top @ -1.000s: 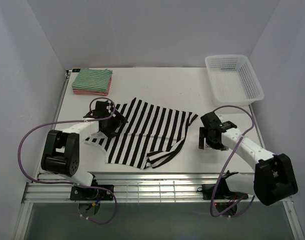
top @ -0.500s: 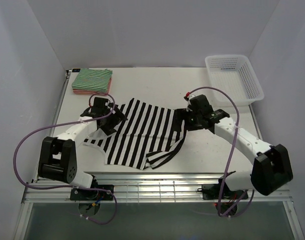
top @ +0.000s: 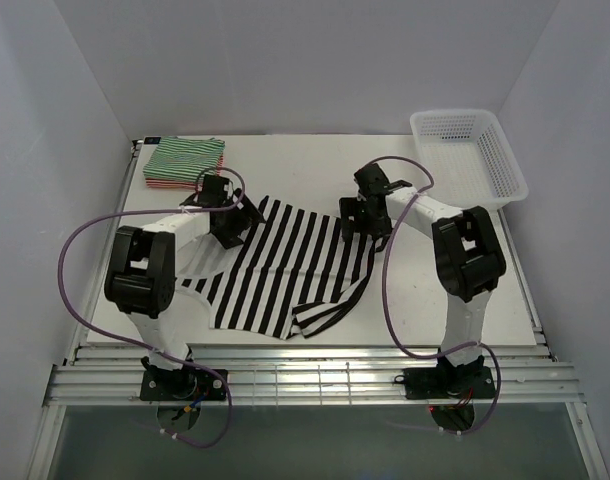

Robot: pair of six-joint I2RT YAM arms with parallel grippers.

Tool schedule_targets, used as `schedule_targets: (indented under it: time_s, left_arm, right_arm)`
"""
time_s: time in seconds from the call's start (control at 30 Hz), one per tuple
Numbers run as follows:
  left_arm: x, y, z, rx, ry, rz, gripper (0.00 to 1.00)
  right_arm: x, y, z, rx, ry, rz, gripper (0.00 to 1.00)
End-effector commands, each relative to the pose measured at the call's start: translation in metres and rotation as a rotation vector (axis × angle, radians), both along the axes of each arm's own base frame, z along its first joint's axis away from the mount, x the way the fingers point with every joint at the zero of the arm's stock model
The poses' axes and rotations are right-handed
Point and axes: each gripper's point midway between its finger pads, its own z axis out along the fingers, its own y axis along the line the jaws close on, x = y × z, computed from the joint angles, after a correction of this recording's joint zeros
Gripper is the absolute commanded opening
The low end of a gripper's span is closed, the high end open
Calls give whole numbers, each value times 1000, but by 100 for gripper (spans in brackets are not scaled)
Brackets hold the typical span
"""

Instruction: Fold and stack the tank tops

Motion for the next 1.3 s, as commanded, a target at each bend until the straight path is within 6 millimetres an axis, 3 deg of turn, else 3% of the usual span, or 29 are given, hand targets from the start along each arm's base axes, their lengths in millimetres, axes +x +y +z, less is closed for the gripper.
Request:
schedule_targets:
  time_s: [0.0, 0.03, 0.1, 0.13, 0.17, 0.33, 0.37, 0.4, 0.47, 0.5, 0.53, 0.57, 0.6, 0.67, 0.73, 0.77, 0.8, 0.83, 0.87, 0.9, 0.93, 0.97, 1.0, 1.03, 1.1, 1.13, 1.17, 1.23, 1.27]
  left_arm:
    - [23, -3, 7, 21, -54, -22, 98]
    - [27, -1, 3, 36, -53, -19, 98]
    - [40, 3, -6, 76, -45, -3, 98]
    - [42, 5, -11, 89, -29, 0, 98]
    - [46, 6, -13, 97, -22, 5, 98]
    - [64, 10, -32, 135, 15, 27, 98]
    - [65, 10, -35, 135, 23, 30, 98]
    - [69, 15, -36, 147, 23, 50, 98]
    - [77, 17, -41, 155, 32, 71, 98]
    - [80, 20, -42, 161, 34, 80, 98]
    - [81, 23, -44, 173, 45, 90, 98]
    - [88, 23, -42, 175, 37, 94, 98]
    - [91, 25, -41, 178, 32, 102, 98]
    - [97, 24, -32, 172, 17, 97, 98]
    - [104, 19, -11, 154, -27, 72, 98]
    - [106, 18, -1, 155, -52, 56, 98]
    - [112, 18, 24, 153, -107, 53, 98]
    - [113, 19, 36, 158, -132, 51, 98]
    - [115, 21, 49, 169, -162, 56, 98]
    - [110, 23, 58, 178, -176, 53, 98]
    - [107, 25, 86, 170, -230, 63, 98]
    - [102, 28, 96, 170, -244, 67, 98]
    - [94, 28, 104, 170, -254, 67, 98]
    - [74, 32, 114, 161, -257, 78, 98]
    - [48, 39, 116, 158, -237, 106, 98]
    - [19, 44, 94, 154, -154, 137, 98]
    - [2, 49, 108, 142, -171, 168, 98]
    - [-33, 59, 95, 150, -104, 209, 98]
    - [-57, 65, 92, 157, -91, 212, 98]
  right_arm:
    - [17, -10, -9, -41, 22, 6, 90]
    - [28, -9, -5, -46, 2, 23, 90]
    - [34, -11, -23, -61, 40, 26, 90]
    - [47, -11, -18, -44, 24, 20, 90]
    - [50, -12, -33, -48, 51, 30, 90]
    - [90, -8, -48, 7, 49, 92, 90]
    - [95, -8, -60, 18, 63, 109, 90]
    - [112, -2, -50, 31, 16, 131, 90]
    - [120, 2, -60, 49, 21, 167, 90]
    - [138, 7, -47, 58, -36, 188, 90]
    - [143, 9, -55, 58, -32, 207, 90]
    - [152, 12, -51, 67, -53, 215, 90]
    - [173, 14, -32, 58, -134, 261, 90]
    - [187, 11, -24, 44, -180, 287, 90]
    - [190, 11, 1, 14, -234, 348, 90]
    - [193, 8, 36, -2, -302, 348, 90]
    - [189, 8, 55, -12, -336, 357, 90]
    - [176, 7, 54, -24, -322, 371, 90]
    - [171, 5, 102, -28, -408, 359, 90]
    - [165, 6, 121, -25, -445, 355, 90]
    - [156, 10, 134, -23, -466, 359, 90]
    - [139, 2, 156, -31, -487, 310, 90]
    - [128, 2, 165, -26, -496, 294, 90]
    - [113, 3, 168, -15, -485, 281, 90]
    - [64, -3, 158, 31, -418, 217, 90]
    - [42, 3, 146, 54, -382, 201, 90]
    - [4, -8, 124, 47, -314, 180, 90]
    - [-37, -5, 103, 52, -254, 148, 90]
    - [-55, -7, 106, 60, -270, 143, 90]
